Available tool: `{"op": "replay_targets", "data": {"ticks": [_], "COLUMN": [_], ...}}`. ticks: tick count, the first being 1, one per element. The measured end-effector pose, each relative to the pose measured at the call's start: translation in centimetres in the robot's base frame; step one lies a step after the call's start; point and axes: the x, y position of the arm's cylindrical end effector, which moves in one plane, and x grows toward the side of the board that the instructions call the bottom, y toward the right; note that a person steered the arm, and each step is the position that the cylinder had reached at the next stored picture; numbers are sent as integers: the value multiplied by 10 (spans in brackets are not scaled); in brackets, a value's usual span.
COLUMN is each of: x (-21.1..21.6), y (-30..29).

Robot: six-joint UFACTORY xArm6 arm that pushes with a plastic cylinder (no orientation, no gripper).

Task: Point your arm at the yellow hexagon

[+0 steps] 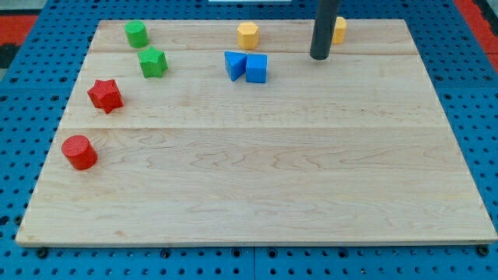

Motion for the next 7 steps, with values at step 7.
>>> {"op": "replay_targets", "data": {"ticks": [7], "x": [-22], "y": [-27]}}
